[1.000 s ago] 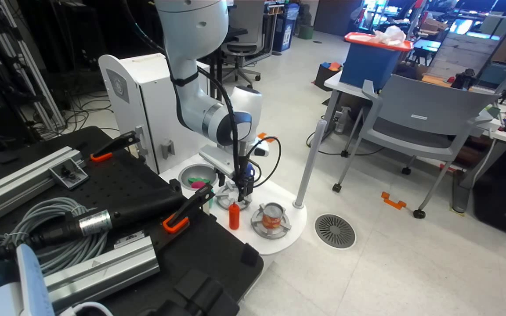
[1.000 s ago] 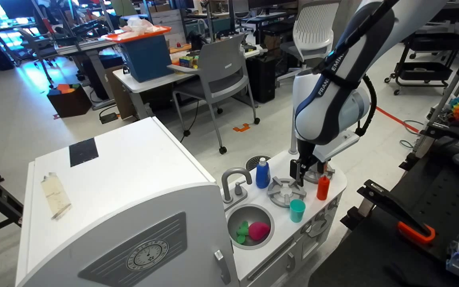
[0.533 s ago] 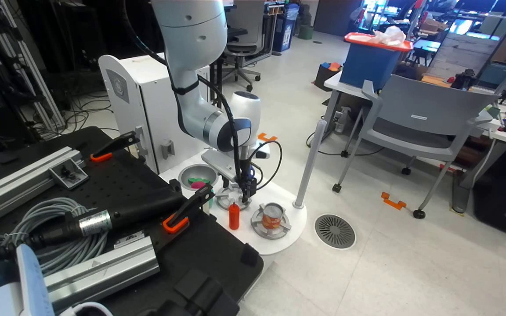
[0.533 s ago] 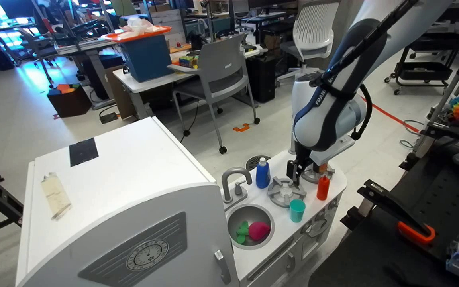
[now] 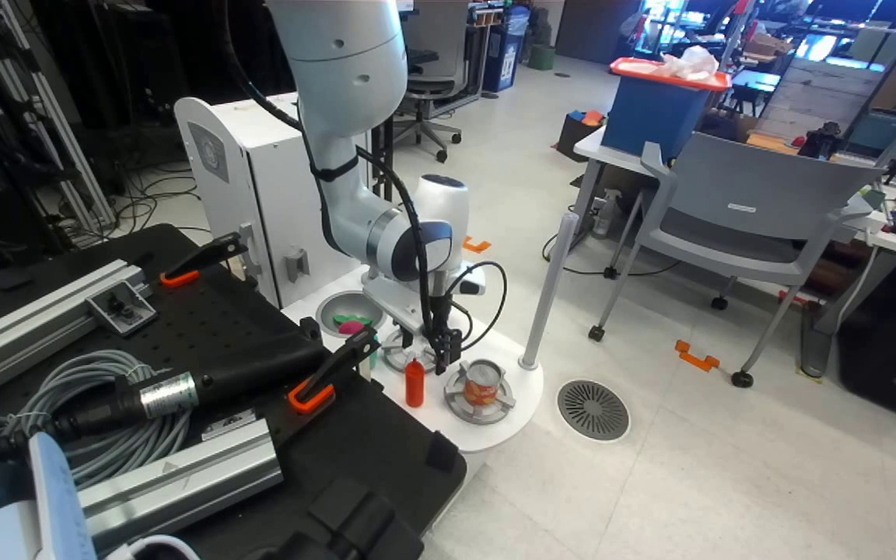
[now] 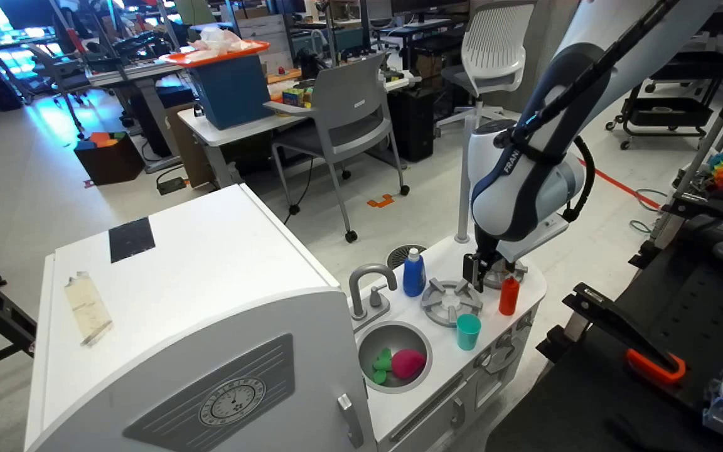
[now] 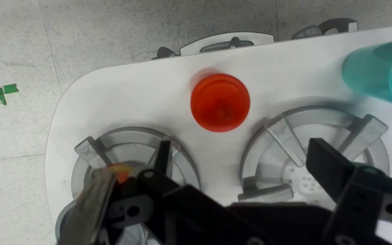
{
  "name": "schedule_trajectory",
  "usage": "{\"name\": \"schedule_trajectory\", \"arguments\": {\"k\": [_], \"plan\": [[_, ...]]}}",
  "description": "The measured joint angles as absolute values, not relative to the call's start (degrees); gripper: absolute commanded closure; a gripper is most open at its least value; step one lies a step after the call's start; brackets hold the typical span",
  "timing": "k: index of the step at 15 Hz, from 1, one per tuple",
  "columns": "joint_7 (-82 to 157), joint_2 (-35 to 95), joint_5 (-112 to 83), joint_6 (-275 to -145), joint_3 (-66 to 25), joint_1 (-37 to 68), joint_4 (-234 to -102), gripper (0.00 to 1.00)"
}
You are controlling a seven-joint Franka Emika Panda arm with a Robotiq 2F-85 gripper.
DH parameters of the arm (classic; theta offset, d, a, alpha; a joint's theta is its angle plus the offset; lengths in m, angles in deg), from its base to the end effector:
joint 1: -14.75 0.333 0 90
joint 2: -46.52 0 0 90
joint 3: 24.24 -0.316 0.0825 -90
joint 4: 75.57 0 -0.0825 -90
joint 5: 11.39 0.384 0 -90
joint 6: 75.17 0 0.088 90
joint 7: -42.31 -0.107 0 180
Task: Pick up the orange object and put it in the toy cup
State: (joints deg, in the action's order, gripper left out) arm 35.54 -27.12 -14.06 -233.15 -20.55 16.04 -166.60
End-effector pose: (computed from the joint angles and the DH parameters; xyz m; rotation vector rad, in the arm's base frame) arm 0.5828 -0.0236 -0.1211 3.0510 -0.1117 -0.1722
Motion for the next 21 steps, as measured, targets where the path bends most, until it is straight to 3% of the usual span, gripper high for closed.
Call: {"name": "schedule_trajectory", "arguments": {"k": [6, 7, 9, 16, 21], "plan": [[35.2, -28.4, -14.1, -229.3, -20.3, 16.1, -166.6, 0.03], [35.2, -28.5, -14.1, -228.7, -20.3, 16.1, -166.6, 0.26], [35.2, -28.5, -14.1, -227.8, -20.3, 16.3, -166.6, 0.32], [35.2, -28.5, -14.1, -227.7, -20.2, 16.8, -166.5, 0.85], [35.0, -28.4, -14.1, -228.2, -19.0, 18.4, -166.5, 0.87]]}}
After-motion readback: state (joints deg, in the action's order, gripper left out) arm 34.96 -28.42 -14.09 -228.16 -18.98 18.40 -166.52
